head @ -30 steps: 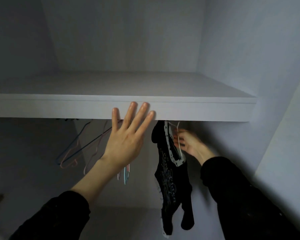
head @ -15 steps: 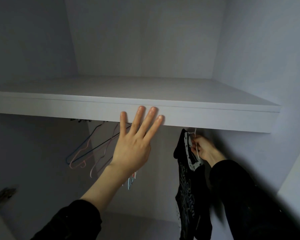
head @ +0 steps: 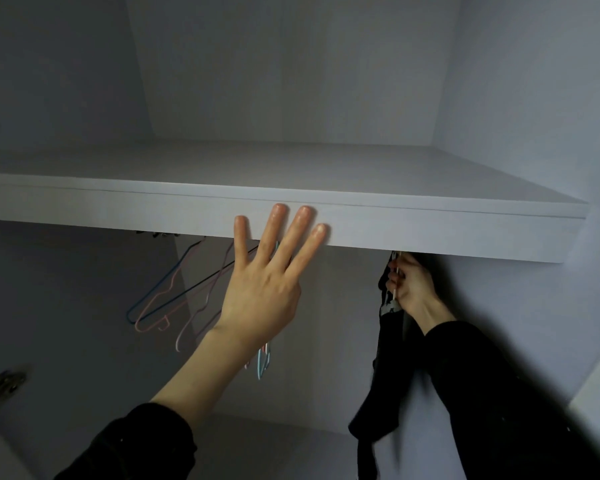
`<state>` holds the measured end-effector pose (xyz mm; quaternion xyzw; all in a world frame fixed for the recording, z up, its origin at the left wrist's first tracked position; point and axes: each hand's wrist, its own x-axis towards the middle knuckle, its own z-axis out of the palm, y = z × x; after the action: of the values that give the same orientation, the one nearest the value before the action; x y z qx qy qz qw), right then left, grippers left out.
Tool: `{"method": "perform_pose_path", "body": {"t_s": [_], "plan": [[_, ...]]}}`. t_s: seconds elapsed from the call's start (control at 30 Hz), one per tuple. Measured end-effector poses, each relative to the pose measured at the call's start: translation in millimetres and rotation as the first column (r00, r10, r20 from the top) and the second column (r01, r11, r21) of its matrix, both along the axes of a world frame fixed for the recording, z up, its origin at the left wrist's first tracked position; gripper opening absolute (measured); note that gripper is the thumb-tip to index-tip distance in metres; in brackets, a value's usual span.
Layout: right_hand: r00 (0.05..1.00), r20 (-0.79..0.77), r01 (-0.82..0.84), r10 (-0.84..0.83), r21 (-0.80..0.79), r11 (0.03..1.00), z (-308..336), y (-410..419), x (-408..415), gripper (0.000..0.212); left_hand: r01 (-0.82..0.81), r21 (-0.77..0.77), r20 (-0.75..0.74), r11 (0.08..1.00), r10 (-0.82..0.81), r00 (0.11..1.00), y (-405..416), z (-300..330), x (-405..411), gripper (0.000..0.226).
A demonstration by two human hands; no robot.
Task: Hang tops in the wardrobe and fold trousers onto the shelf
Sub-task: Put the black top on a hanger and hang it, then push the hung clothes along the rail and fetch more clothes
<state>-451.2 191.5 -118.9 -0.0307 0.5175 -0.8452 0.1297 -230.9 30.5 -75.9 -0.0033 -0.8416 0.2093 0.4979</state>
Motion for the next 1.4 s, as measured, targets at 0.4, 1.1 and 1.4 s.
{"method": "perform_pose_path", "body": {"t_s": [0.4, 1.1, 1.4], "plan": [[0.975, 0.007, 0.202, -0.223, 0.401, 0.893, 13, 15, -40, 0.029, 0.02, 0.0, -0.015, 1.0, -0.02, 1.0, -2, -2, -3, 0.105], [0.546, -0.678, 0.568, 0.492, 0.731, 0.378, -66, -46, 152, 0.041, -0.128, 0.411, 0.277, 0.903, 0.01, 0.961, 0, -88, 76, 0.065], [0.546, -0.496, 0.293, 0.675, 0.868, 0.4, -130, -96, 323, 0.034, -0.447, 0.703, 0.498, 0.553, 0.066, 0.865, -26, -190, 256, 0.048]]}}
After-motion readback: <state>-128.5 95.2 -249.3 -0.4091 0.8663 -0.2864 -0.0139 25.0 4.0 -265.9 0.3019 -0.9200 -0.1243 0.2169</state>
